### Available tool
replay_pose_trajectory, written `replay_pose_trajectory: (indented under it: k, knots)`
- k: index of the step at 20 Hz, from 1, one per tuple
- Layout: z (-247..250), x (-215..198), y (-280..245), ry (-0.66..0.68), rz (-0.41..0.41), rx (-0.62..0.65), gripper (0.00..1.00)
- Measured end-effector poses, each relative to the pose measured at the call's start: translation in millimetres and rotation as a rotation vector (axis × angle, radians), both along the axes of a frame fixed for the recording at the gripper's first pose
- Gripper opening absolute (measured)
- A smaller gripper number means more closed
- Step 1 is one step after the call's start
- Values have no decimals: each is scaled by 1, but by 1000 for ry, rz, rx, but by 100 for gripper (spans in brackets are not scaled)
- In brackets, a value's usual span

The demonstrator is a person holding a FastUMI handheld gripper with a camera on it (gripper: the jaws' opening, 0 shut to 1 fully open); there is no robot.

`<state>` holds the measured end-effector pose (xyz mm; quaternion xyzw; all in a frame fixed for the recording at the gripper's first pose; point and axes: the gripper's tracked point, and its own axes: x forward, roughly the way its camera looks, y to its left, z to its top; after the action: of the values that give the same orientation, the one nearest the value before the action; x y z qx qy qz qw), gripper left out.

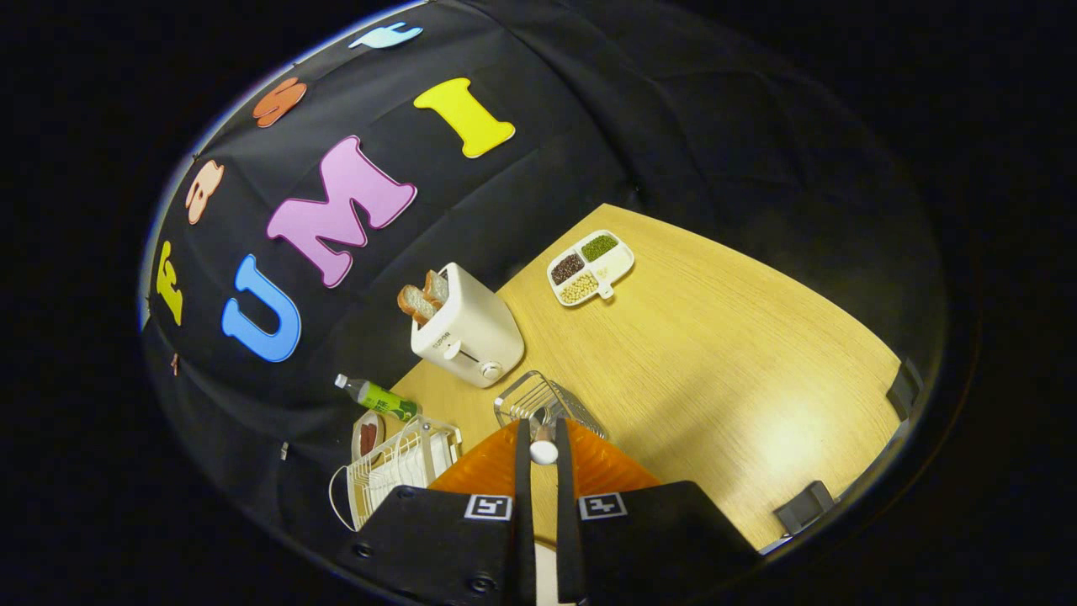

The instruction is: Take the plate from the dish rack, then take the spoon from the basket and place it into the plate.

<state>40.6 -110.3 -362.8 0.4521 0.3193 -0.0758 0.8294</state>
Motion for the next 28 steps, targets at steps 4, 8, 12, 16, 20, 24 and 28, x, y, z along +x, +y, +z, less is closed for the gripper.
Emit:
replay_pose_trajectory:
  k: [4,8,12,16,20,24,28]
  knots:
    - [34,-29,13,-48,16,18,14]
    - [55,-69,47,-56,60,57,14]
    - [45,-111,92,-12,118,103,14]
    - [23,-138,140,54,184,162,14]
    - [-1,-154,183,120,280,166,14]
    - [-18,-160,200,164,318,146,14]
    - [-20,-159,212,168,353,163,16]
